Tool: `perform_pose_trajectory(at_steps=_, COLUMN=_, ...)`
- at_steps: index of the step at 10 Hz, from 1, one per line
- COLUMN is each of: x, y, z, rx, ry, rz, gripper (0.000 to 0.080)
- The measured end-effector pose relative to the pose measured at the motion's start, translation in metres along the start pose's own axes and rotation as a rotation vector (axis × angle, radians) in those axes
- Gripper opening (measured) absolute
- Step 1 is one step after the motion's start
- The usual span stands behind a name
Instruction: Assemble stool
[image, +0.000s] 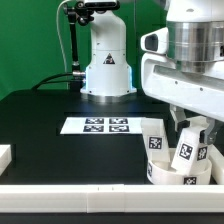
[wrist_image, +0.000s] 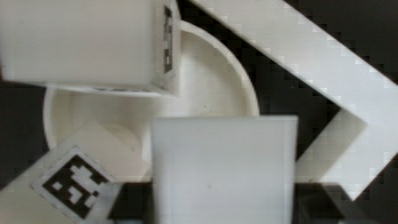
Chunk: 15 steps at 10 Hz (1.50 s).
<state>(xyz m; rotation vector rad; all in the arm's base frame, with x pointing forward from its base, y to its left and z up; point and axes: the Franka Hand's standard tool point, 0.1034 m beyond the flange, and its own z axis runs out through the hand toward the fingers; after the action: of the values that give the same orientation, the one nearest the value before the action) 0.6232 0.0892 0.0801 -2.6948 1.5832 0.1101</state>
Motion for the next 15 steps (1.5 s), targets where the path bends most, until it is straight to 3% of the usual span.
perform_pose_trajectory(at_steps=2, x=-0.001, y=-0.001, z=0.000, rx=0.002, ry=-0.003, rz=0.132, gripper=0.0337)
perform_pose_trajectory(at_steps=3, x=0.001, y=-0.003, z=0.000, rx=0.024, ry=-0.003, rz=0.216, gripper=0.0337)
perform_pose_trajectory(at_steps=4, x=0.006, y=-0.003, z=0.000, rx=0.084, ry=-0.008, rz=0.306, gripper=0.0337)
perform_pose_trajectory(at_steps=5, x=0.006, y=-0.003, z=-0.001, rx=0.121, ry=-0.011, rz=0.436, gripper=0.0337)
perform_pose_trajectory(at_steps=9, x=0.004, y=-0.008, z=-0.001, rx=0.198, ry=-0.048, rz=0.765, gripper=0.0337)
perform_pose_trajectory(at_steps=11, x=0.003, y=-0.012, z=-0.001, rx=0.223, ry=-0.082, rz=0.927, gripper=0.0337)
perform_pose_trajectory(at_steps=15, x=0.001, y=-0.013, z=-0.001, rx=0.218, ry=-0.105, rz=1.017, gripper=0.0337)
